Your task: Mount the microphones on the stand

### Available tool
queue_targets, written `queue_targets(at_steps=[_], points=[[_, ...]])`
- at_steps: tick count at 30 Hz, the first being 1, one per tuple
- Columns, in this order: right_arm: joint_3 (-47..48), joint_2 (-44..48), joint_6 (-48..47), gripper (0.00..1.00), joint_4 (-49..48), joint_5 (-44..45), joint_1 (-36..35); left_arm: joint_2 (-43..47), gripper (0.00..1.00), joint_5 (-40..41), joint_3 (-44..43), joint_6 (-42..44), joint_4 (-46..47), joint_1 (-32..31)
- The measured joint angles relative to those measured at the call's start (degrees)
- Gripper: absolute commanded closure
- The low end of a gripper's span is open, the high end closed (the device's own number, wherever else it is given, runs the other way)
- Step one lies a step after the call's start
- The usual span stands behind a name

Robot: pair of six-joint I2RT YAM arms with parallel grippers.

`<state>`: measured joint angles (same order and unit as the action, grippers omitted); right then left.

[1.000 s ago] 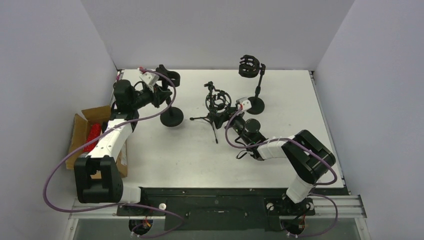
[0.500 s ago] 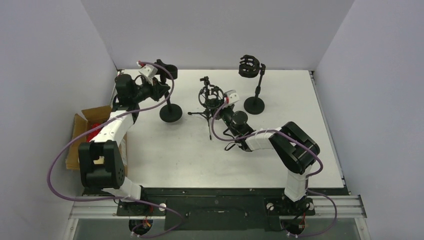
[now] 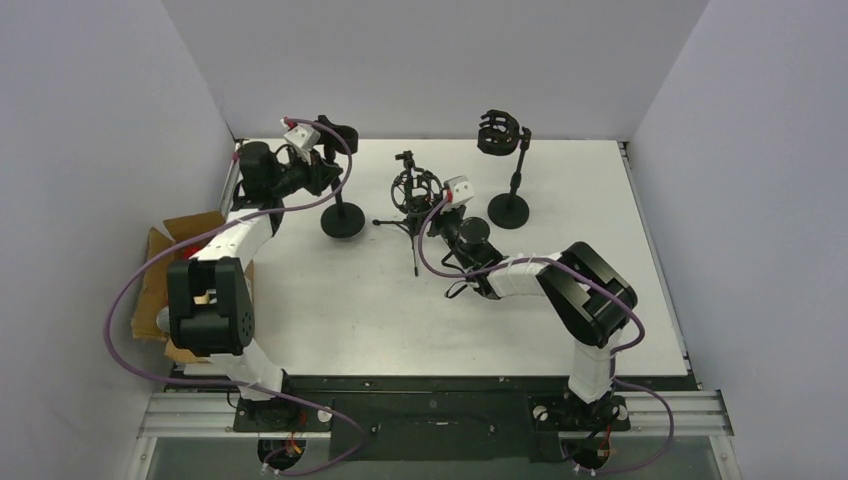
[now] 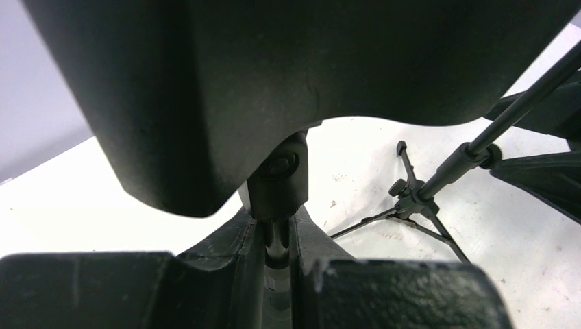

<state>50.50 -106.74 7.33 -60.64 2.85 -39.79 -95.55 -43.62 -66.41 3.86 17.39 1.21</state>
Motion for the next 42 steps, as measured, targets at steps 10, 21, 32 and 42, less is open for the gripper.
queue_targets(at_steps=[10,21,32,42], points=[[-1.8,0.1,13.8,0.46,2.4,6.8,-2.6,-8.4,1.0,1.7,-6.0,3.6,0.4,-0.5],[-7.2,-3.9,34.3,1.0,-1.8,-3.6,-3.3,-9.5,1.0,1.4,-7.0,5.1,0.0,-0.5],[7.5,-13.2,45.7,1.0,0.2,-8.9,0.8,-11.7,1.0,-0.3,-7.3,2.7,4.5,-0.5],[16.6,-13.2,41.6,1.0,14.1,-2.1,4.3,-15.2,1.0,-4.3,-8.2,-3.0,9.3,-0.6]])
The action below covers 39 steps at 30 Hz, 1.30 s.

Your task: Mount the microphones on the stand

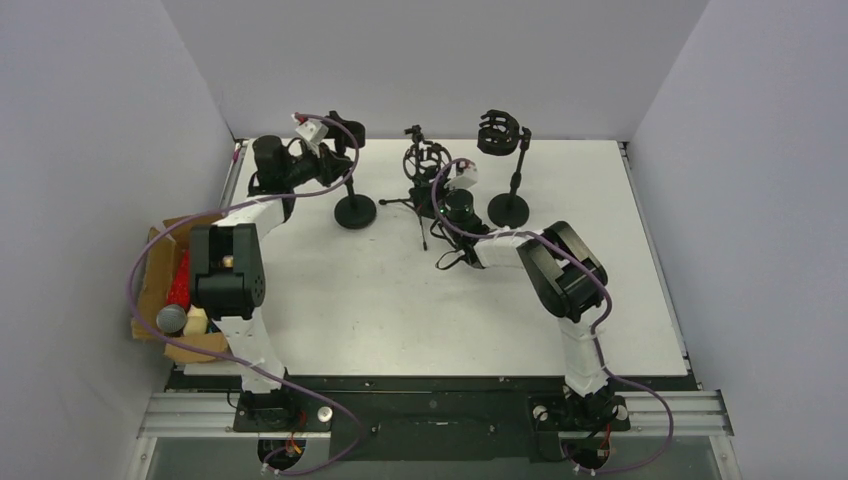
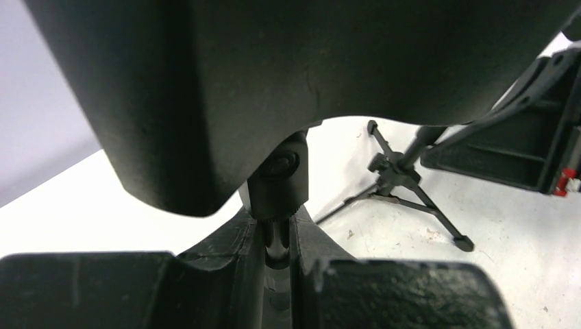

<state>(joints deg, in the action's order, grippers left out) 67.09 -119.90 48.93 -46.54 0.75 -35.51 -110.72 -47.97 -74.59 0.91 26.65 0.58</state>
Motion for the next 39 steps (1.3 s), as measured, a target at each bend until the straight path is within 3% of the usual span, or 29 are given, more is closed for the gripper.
queue_targets(at_steps=[8,14,16,17,18,19,22,30,35,39], points=[[8.6,-2.9,-4.9,1.0,7.8,5.8,2.9,-5.6,1.0,-0.9,-5.2,-0.8,2.3,-0.9],[9.6,-3.5,-7.9,1.0,12.4,9.6,3.3,-9.4,1.0,-0.3,-9.5,-0.8,3.7,-1.3],[9.3,-3.4,-8.4,1.0,13.0,10.1,3.4,-10.1,0.95,-0.4,-10.0,-1.0,4.6,-1.3],[8.7,-3.2,-8.7,1.0,13.0,10.4,3.3,-10.1,0.74,-0.3,-10.0,-0.8,4.8,-1.3],[7.7,-2.7,-9.1,1.0,13.0,10.5,3.3,-10.2,0.63,-0.2,-10.0,-0.5,4.9,-1.3],[6.4,-2.2,-9.4,1.0,13.2,10.5,3.2,-10.3,0.34,-0.2,-10.0,-0.5,5.1,-1.3],[1.8,0.6,-10.5,0.98,13.5,10.6,2.6,-10.1,0.0,-0.2,-9.1,0.0,6.8,-1.2],[-9.4,11.1,-12.0,0.67,14.0,11.3,-0.7,-4.0,0.04,1.0,-1.3,1.2,1.0,0.8],[-13.8,19.2,-13.5,0.45,16.3,13.4,-4.2,7.7,0.04,3.6,2.2,4.0,-11.4,4.3],[-14.6,24.4,-14.8,0.38,21.4,14.6,-8.4,18.0,0.04,8.7,2.6,7.3,-25.2,5.0]])
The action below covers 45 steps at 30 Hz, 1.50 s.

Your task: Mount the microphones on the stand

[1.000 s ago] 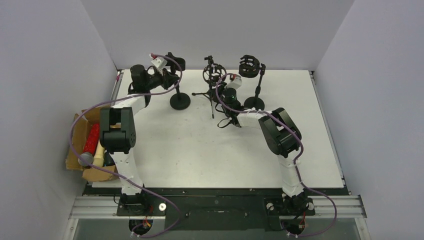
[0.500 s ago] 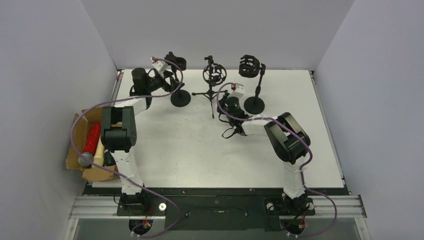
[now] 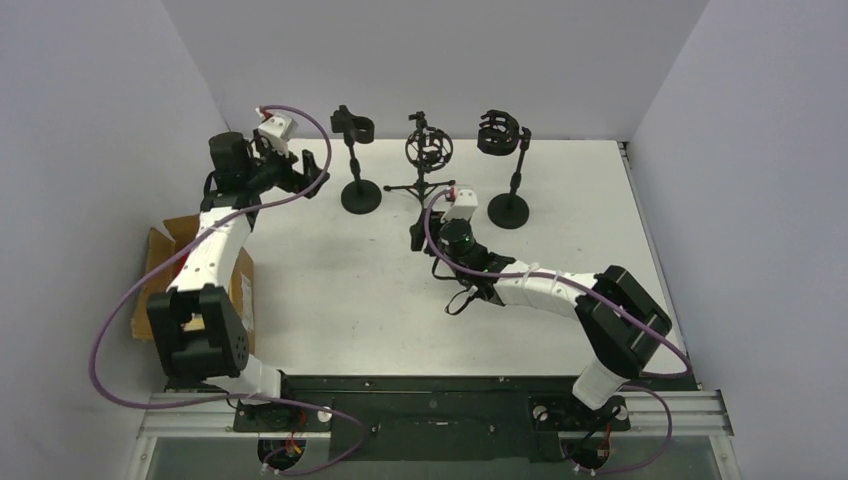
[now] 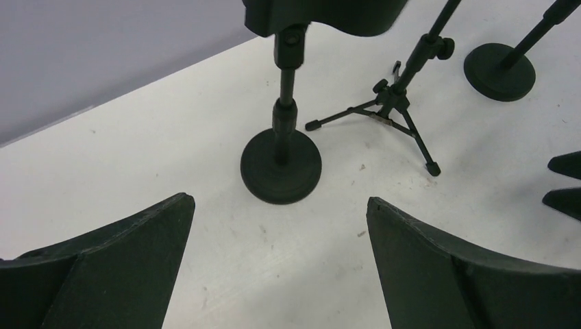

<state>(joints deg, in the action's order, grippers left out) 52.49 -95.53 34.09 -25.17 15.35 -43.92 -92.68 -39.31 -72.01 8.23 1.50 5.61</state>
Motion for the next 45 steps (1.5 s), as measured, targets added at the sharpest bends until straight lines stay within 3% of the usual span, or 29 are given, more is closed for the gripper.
queue_targets(at_steps=[5,9,12,19,24,29,34,41,43,45], points=[[2.2,2.4,-4.4,0.37,11.0,4.4,-10.1,12.2,0.04,11.0,-1.6,2.0,-19.6,-0.4],[6.8,2.3,-7.7,0.38,19.4,5.4,-16.8,18.6,0.04,25.6,-5.8,5.0,-32.2,-0.3],[9.1,2.3,-9.2,0.39,21.5,5.5,-18.0,21.4,0.04,38.0,-7.0,8.2,-38.4,1.3],[7.9,4.7,-10.9,0.41,24.2,6.0,-18.0,21.4,0.03,51.3,-4.3,12.5,-45.1,18.8],[6.0,7.4,-11.1,0.42,25.3,6.5,-18.0,23.4,0.14,54.6,1.5,15.8,-45.0,25.0],[5.5,7.9,-11.2,0.42,26.4,6.8,-18.0,25.8,0.35,53.3,4.6,17.6,-45.1,29.6],[4.5,8.0,-11.2,0.43,27.0,7.3,-18.0,24.2,0.38,49.9,5.3,17.7,-45.0,36.8],[3.7,8.4,-11.2,0.44,27.1,7.9,-18.0,21.4,0.41,44.8,7.2,17.7,-45.2,39.1],[3.7,8.6,-11.2,0.44,27.0,7.9,-18.0,21.2,0.51,43.7,7.6,17.7,-44.9,39.1],[3.7,8.7,-11.2,0.45,27.0,8.0,-18.0,21.2,0.7,42.6,7.8,17.6,-44.9,39.3]])
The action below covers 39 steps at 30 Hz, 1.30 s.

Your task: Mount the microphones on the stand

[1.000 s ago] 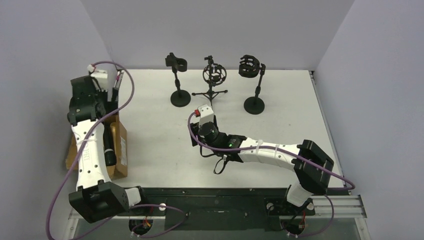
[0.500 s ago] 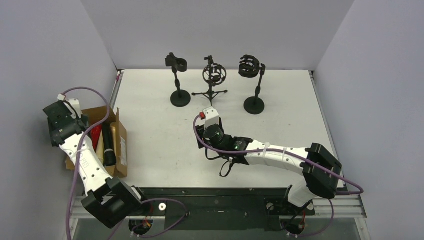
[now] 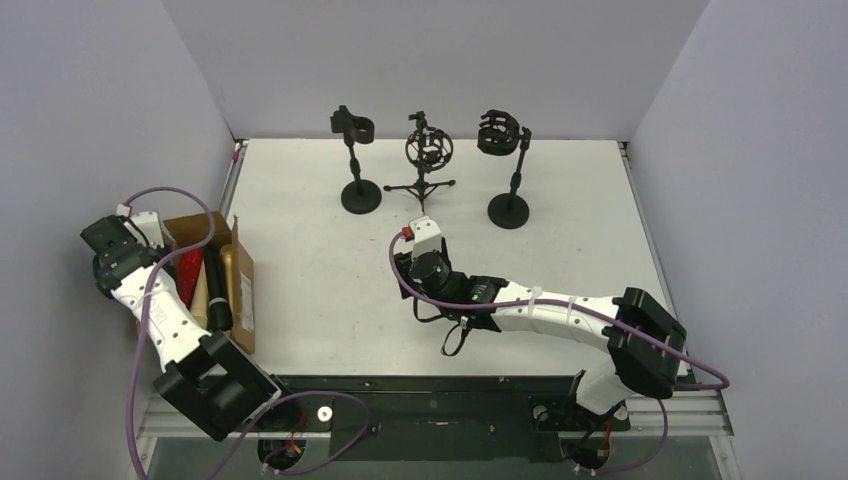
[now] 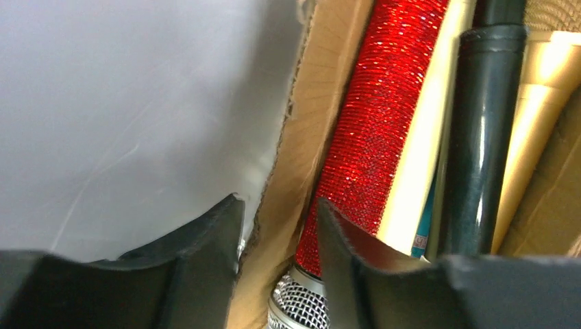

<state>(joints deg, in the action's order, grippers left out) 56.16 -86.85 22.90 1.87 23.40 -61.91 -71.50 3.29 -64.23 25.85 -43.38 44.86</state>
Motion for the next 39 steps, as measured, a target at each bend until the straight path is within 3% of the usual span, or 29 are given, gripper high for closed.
queue_targets(at_steps=[1,6,11,17,27,33,39], points=[[0.0,0.0,0.0,0.45,0.0,0.1,0.0,-0.1,0.8,-0.8,0.1,-0.1,0.0,0.0],[0.0,0.0,0.0,0.46,0.0,0.2,0.0,-1.9,1.0,-5.6,0.2,-0.7,-0.5,0.1],[0.0,0.0,-0.2,0.46,0.0,0.3,0.0,-5.7,1.0,-7.4,-2.4,-1.6,-1.5,0.5],[0.0,0.0,-0.4,0.46,0.0,0.3,0.9,-8.6,1.0,-15.2,-5.5,-3.4,-3.1,-1.2],[0.9,0.0,-0.4,0.46,0.0,-0.3,3.0,-6.1,1.0,-28.1,-1.0,-9.7,-0.7,-23.4],[2.5,0.0,-0.3,0.42,0.8,-1.9,3.8,-5.1,1.0,-32.2,1.7,-13.6,2.1,-26.9],[10.0,-0.7,0.8,0.38,2.7,-4.2,4.5,-2.1,1.0,-31.7,3.9,-17.5,2.9,-32.7]])
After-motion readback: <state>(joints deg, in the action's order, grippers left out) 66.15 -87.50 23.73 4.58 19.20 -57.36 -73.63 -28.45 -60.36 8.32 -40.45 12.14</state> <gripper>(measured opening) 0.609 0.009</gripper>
